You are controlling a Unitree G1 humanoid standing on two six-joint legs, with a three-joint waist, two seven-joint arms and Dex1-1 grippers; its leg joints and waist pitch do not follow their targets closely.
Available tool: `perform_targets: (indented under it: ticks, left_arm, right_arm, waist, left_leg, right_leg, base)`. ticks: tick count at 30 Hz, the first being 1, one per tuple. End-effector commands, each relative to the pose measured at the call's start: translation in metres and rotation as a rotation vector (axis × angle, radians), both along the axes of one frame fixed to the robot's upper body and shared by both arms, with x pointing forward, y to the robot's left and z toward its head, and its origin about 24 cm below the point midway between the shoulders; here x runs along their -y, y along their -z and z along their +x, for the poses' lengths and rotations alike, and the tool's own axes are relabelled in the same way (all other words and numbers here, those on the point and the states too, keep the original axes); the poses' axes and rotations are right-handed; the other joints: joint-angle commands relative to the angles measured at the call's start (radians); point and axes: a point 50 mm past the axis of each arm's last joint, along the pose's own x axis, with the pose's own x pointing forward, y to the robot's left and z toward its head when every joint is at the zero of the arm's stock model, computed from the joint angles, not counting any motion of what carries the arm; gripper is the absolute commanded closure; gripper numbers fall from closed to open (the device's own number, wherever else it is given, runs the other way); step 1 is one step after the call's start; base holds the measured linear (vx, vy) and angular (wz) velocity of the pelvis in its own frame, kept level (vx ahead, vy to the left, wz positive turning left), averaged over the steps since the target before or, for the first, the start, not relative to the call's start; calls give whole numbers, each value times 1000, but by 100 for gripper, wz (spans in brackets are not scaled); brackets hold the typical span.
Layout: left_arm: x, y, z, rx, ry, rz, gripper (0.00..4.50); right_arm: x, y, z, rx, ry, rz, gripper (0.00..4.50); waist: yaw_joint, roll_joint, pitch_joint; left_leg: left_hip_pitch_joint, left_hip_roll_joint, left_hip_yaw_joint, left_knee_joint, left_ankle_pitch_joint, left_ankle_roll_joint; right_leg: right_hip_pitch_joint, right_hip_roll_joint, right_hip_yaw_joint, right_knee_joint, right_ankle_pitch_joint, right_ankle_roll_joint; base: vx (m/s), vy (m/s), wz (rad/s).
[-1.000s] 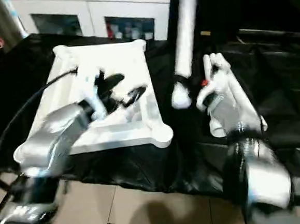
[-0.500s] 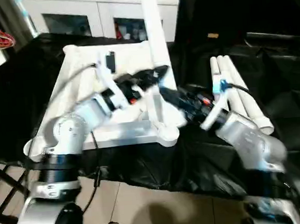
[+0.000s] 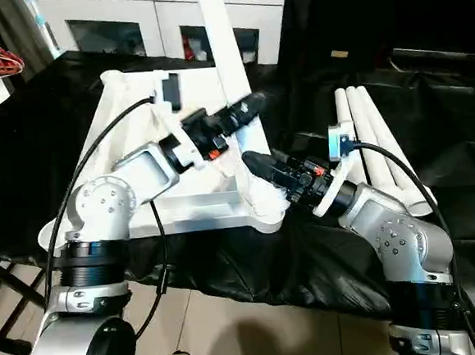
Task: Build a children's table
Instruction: Pick table leg
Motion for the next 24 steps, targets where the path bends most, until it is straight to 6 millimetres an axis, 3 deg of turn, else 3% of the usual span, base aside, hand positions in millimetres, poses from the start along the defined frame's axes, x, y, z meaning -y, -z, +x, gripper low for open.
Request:
perform_targets:
  ticks: [1,6,11,18,19,24]
  left_arm:
    - [1,-8,-2,21,11,-10,137]
    - [7,-6,-6,26,40,6,180]
    - [9,-5,-8,29,54,8,229]
    - [8,-2,-7,33,27,43,257]
    - [8,-2,-7,34,24,44,258]
    - [5,-4,-3,141,-83,171,260]
  right_arm:
    - [0,-5,-2,15,-6,-1,262]
    - [0,-4,-3,7,-1,-11,262]
    - [0,-3,-4,4,3,-17,262]
    - [0,-1,-6,-1,7,-47,262]
    - [0,-1,-6,-2,8,-53,206]
    - [-2,0,2,32,88,-202,159]
  waist:
    - [2,3,-79]
    - [0,5,-77]
    - [1,8,-76]
    - [-1,13,-76]
    - [-1,12,-77]
    - [-1,12,-77]
  left_leg:
    - [35,85,-44,-72,-120,17]
    - [36,86,-45,-76,-150,3]
    - [32,83,-44,-72,-132,18]
    - [33,85,-44,-75,-138,16]
    - [33,85,-44,-75,-138,15]
    - [34,87,-46,-78,-137,-1]
  right_leg:
    - [42,-118,57,-75,47,-205]
    - [44,-119,58,-80,11,-197]
    - [44,-120,59,-83,-11,-188]
    - [41,-119,59,-85,-31,-179]
    - [41,-118,59,-86,-34,-178]
    - [40,-117,60,-87,-33,-151]
  base:
    - [0,0,0]
    - [0,0,0]
    - [0,0,0]
    - [0,0,0]
    - [0,0,0]
    - [0,0,0]
